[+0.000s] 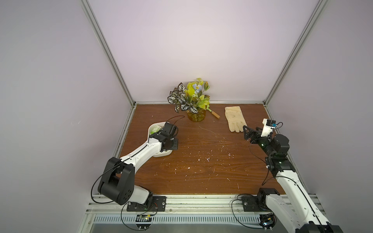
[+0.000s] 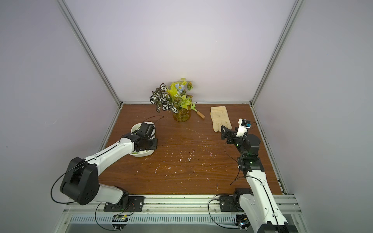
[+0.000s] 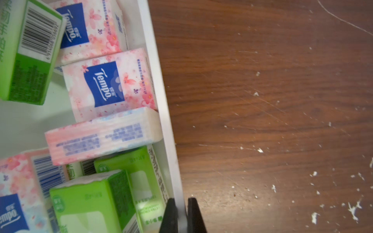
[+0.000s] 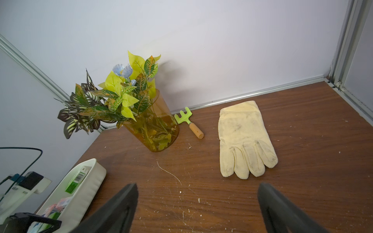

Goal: Take the pocket tissues out of the storage box
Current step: Move the storage box to the center of the board.

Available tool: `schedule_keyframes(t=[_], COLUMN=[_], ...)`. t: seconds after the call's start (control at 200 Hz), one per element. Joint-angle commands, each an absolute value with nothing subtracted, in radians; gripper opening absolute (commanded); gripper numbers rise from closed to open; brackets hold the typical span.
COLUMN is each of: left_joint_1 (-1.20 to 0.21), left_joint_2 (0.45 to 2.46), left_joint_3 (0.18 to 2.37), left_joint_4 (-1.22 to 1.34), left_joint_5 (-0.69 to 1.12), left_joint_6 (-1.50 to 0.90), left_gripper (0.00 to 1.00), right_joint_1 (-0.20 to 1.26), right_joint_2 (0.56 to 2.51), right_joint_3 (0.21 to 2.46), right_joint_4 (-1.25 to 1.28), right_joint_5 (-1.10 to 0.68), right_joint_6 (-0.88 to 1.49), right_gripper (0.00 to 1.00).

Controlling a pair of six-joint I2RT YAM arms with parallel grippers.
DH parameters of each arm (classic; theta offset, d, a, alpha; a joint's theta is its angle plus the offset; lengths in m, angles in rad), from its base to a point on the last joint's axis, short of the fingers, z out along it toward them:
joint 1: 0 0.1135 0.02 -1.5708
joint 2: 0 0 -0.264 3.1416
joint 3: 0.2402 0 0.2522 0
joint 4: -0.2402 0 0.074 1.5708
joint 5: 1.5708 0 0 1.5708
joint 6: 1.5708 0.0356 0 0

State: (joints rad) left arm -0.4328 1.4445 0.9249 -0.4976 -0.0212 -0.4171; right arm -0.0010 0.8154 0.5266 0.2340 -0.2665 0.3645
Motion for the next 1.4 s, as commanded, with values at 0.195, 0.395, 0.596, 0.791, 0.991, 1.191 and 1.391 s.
schedule_keyframes(t=[0.195, 0.395, 0.596, 0.791, 0.991, 1.191, 1.391], left_joint_1=[-0.582, -0.617, -0.62, -0.62, -0.618, -0.551, -0.355], left_joint_2=[1.495, 1.502, 1.48, 1.432, 1.366, 1.257, 1.191], left_joint_3=[0.956, 0.959, 0.947, 0.944, 1.007, 1.055, 1.058], left_joint_4=[-0.494, -0.483, -0.484, -0.488, -0.54, -0.548, -0.547], left_joint_5=[-0.045, -0.046, -0.038, -0.042, -0.085, -0.115, -0.066], left_joint_6=[-0.558, -0.59, -0.596, -0.588, -0.543, -0.492, -0.419], left_gripper=[0.0, 0.0, 0.05, 0.38, 0.51, 0.58, 0.62], right_joint_1=[0.007, 0.01, 0.015, 0.023, 0.049, 0.13, 0.27], right_joint_2=[0.8, 0.811, 0.821, 0.838, 0.861, 0.907, 0.996], right_joint_3=[0.549, 0.566, 0.565, 0.569, 0.603, 0.68, 0.787], right_joint_4=[0.231, 0.214, 0.215, 0.218, 0.189, 0.114, 0.035], right_joint_5=[-0.255, -0.255, -0.249, -0.248, -0.247, -0.219, -0.167], right_joint_6=[0.376, 0.373, 0.379, 0.382, 0.362, 0.305, 0.232], right_gripper=[0.99, 0.99, 0.99, 0.99, 0.99, 0.99, 0.99])
